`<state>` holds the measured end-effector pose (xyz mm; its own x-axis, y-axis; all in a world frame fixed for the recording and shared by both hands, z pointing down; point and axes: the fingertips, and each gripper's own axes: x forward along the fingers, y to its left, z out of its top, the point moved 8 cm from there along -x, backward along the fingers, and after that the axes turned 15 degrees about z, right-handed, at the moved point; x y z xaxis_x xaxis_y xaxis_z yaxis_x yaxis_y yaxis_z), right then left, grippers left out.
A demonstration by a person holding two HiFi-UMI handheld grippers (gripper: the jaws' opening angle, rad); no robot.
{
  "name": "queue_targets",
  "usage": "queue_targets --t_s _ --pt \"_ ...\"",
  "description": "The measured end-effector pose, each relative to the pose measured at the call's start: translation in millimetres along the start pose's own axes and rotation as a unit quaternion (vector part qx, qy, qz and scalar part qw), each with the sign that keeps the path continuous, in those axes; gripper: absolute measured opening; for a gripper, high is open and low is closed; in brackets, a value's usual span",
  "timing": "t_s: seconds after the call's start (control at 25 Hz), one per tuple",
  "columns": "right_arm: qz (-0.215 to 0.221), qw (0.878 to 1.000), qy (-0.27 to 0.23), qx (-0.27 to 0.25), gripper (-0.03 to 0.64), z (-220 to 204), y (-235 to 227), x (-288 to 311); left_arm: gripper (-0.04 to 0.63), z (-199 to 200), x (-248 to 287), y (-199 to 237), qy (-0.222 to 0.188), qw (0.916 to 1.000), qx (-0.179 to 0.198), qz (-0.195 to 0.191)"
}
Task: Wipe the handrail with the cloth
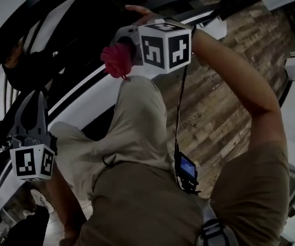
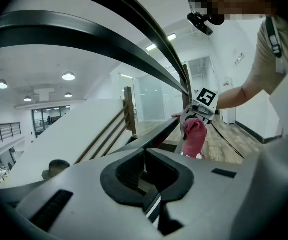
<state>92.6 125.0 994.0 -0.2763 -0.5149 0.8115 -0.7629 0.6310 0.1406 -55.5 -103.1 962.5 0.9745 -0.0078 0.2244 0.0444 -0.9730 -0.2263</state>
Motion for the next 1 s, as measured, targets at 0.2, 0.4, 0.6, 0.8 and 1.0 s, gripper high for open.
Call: queue_targets --t_s 0.2,0.4,0.6,0.8,1.0 --pt "0.007 1.0 0.017 -0.006 0.06 7.2 16.4 -10.4 0.021 18.8 -9.5 -9.6 0.011 0.9997 0.011 -0.018" --pt "0.014 1.0 0.007 0.007 0.06 2.6 12.9 -6.0 0.021 14.0 -0.2 -10.6 0.012 0.9995 0.009 -0.027" --pt "-0.005 1.0 0.022 0.002 0.06 3.0 12.0 -7.7 0.021 19.8 0.1 -11.9 0.003 0.9995 0.006 -0.032" --pt "-0.016 0.999 0.046 -0.012 0.06 -4.7 11.4 -0.5 0.021 12.5 1.2 -19.7 -0.004 0.9996 0.014 -0.025" --pt "-0.004 0.995 0.094 -0.014 0.058 -17.2 12.3 2.5 0.021 12.2 1.3 -22.3 -0.005 0.9996 0.012 -0.026"
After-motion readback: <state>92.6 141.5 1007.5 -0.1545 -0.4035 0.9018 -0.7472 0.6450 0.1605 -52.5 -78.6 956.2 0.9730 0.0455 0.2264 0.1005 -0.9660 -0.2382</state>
